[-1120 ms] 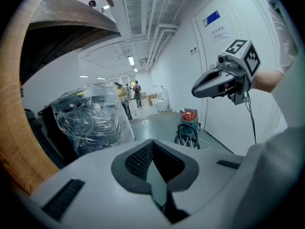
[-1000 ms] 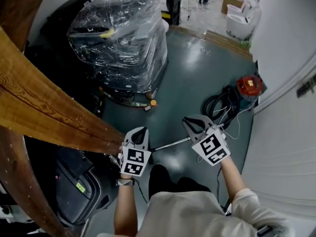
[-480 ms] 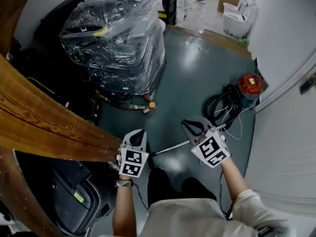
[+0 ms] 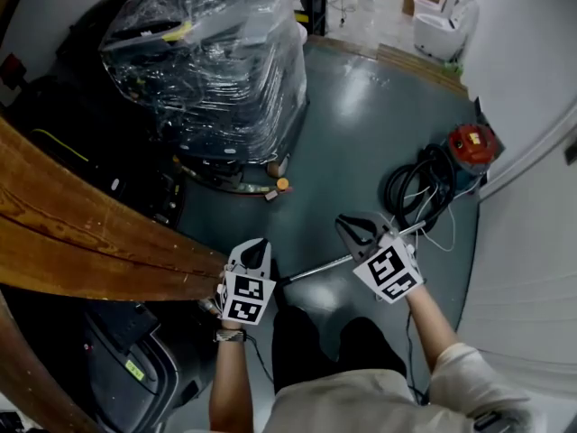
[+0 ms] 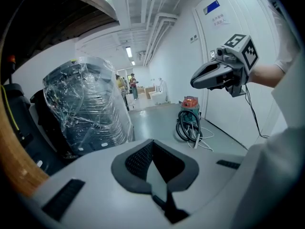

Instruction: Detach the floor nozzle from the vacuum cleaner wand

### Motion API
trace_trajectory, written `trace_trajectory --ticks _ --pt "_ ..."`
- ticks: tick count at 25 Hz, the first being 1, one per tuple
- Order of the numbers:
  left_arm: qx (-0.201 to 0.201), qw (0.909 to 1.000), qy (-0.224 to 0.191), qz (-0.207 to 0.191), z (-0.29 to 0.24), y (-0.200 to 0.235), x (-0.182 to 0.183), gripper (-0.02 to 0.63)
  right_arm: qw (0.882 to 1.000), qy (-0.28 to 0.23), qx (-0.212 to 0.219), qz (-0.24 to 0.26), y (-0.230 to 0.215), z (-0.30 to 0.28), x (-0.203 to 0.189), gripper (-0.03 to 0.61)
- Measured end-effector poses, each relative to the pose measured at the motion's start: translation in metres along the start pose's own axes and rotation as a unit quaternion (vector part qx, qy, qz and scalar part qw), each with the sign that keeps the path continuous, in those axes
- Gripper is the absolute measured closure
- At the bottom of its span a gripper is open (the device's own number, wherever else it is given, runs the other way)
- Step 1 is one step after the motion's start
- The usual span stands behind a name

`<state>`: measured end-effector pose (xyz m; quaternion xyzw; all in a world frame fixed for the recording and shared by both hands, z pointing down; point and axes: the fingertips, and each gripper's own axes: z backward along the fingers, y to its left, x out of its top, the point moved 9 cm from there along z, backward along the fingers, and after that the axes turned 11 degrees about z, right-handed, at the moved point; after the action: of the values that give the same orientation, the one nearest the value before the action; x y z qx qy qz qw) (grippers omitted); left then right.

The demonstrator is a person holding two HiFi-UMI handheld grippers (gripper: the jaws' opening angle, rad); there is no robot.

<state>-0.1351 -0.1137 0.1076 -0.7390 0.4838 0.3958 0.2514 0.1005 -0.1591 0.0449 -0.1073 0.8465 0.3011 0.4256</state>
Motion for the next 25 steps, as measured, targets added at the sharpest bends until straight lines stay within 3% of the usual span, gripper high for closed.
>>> trace_trajectory --ticks 12,25 --pt "-0.003 0.9998 -0.016 0.013 -0.063 0.019 -0.08 0.614 1.0 -0.012 -0.01 -0.001 0.044 -0.062 -0.082 0.545" --pt "0.006 0.9993 -0.034 -0.013 -0.133 0.018 -0.194 0.614 0.999 -0.042 -0.034 0.002 0.103 -0.126 -0.183 0.546"
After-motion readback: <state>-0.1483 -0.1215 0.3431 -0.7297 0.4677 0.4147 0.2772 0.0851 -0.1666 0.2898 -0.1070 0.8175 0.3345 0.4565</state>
